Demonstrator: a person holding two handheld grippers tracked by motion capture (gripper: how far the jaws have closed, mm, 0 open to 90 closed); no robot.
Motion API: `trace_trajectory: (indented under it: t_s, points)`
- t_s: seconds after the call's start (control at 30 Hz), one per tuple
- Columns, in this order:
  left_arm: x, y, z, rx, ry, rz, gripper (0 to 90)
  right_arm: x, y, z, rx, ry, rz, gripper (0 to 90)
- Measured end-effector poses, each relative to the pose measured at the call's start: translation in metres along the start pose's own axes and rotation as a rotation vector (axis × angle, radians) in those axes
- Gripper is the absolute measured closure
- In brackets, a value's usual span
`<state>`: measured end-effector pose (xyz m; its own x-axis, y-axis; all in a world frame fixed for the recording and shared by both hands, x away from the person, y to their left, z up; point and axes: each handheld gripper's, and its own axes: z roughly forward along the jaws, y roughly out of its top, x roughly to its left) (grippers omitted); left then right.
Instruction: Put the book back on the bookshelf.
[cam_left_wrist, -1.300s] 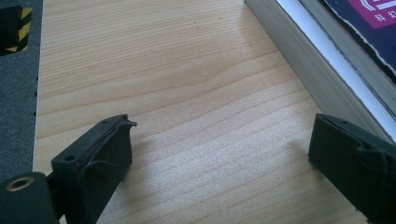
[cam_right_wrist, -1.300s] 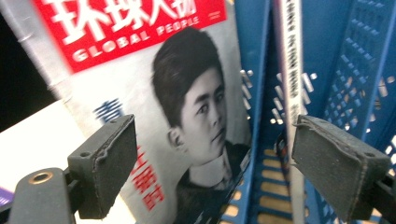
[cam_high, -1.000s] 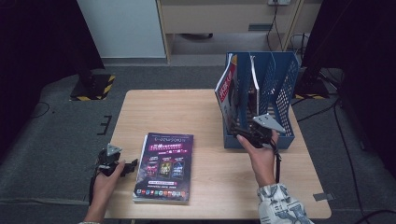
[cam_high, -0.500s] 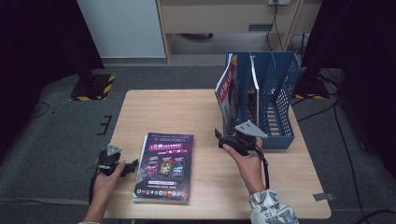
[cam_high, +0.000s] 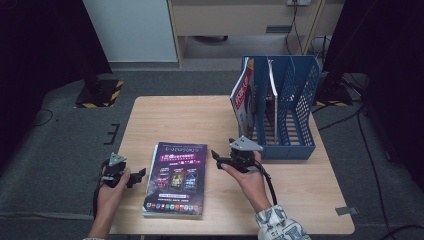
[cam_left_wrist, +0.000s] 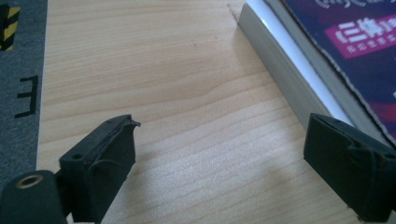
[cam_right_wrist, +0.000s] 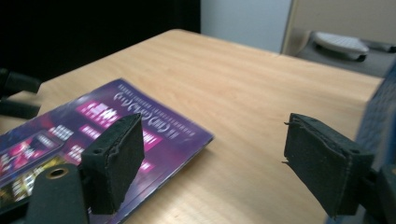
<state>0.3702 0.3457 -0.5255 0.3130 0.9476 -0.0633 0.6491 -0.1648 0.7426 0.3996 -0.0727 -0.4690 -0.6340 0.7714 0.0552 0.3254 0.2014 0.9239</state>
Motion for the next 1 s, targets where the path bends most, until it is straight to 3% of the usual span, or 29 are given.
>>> trace_trajectory:
  t_s: [0.17,0.43,0.6,0.87,1.0]
  points:
    - [-0.008,0.006,-0.009,-0.039,-0.033,0.018,12.1,0.008,-0.001,0.01,0.033,0.06,0.01,21.0]
    - [-0.026,0.014,-0.02,-0.096,-0.096,0.044,15.5,0.016,-0.007,0.017,0.079,0.095,-0.028,33.7]
    - [-0.037,0.017,-0.021,-0.111,-0.135,0.071,25.5,0.021,-0.014,0.02,0.113,0.118,-0.026,35.8]
    - [-0.047,0.016,-0.013,-0.066,-0.201,0.129,47.6,0.029,-0.021,0.025,0.153,0.146,-0.038,35.2]
    - [-0.047,0.014,-0.01,-0.055,-0.218,0.12,53.3,0.031,-0.025,0.028,0.176,0.159,-0.042,34.1]
